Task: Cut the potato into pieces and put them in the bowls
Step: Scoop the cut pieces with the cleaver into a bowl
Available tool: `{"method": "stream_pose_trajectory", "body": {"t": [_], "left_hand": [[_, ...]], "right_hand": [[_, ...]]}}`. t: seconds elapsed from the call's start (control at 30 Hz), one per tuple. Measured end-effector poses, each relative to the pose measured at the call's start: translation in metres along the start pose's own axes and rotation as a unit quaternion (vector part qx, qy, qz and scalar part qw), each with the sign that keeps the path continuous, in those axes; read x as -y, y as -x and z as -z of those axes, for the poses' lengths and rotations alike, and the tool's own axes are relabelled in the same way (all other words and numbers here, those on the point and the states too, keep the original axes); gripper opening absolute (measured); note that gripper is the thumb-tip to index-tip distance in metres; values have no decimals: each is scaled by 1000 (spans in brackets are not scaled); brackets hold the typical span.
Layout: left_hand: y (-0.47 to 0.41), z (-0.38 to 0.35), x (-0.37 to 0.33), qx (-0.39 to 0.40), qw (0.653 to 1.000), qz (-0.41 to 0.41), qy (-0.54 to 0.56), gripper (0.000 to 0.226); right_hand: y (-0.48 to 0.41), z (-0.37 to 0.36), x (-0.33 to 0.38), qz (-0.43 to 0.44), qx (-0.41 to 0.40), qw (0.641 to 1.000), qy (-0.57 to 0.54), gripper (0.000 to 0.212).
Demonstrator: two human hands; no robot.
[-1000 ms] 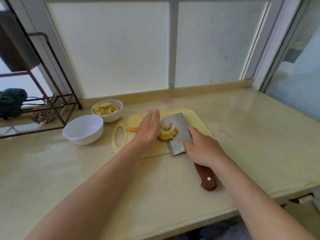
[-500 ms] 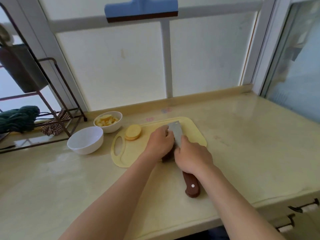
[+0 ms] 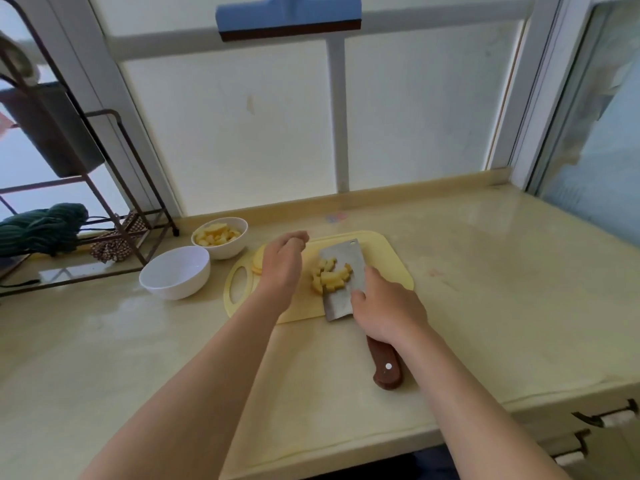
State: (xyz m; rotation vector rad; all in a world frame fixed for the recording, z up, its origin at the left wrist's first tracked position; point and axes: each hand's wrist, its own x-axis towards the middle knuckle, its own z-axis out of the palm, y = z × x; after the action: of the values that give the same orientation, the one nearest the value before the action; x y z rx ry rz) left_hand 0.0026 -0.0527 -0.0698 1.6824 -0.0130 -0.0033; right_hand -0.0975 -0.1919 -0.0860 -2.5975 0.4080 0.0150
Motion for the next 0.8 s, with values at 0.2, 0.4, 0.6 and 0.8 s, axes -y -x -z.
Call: {"method": "stream_pose_trajectory", "body": {"t": [0.2,0.4,0.6,0.8], "left_hand": [[11,-18,0,88,988,-22,-126,28],[20,-41,8,129,941,-98,-298,33],[20,-46,11,119,935,-119,-313,38],[16,-50,14,124,924,-149,-329,18]], "right_hand": [[3,0,6,-9,-5,1000,21,50],[3,1,6,-9,-5,1000,21,47],[2,0,5,-9,-10,1000,18,48],[2,0,4,-9,-10,1000,5,50]]}}
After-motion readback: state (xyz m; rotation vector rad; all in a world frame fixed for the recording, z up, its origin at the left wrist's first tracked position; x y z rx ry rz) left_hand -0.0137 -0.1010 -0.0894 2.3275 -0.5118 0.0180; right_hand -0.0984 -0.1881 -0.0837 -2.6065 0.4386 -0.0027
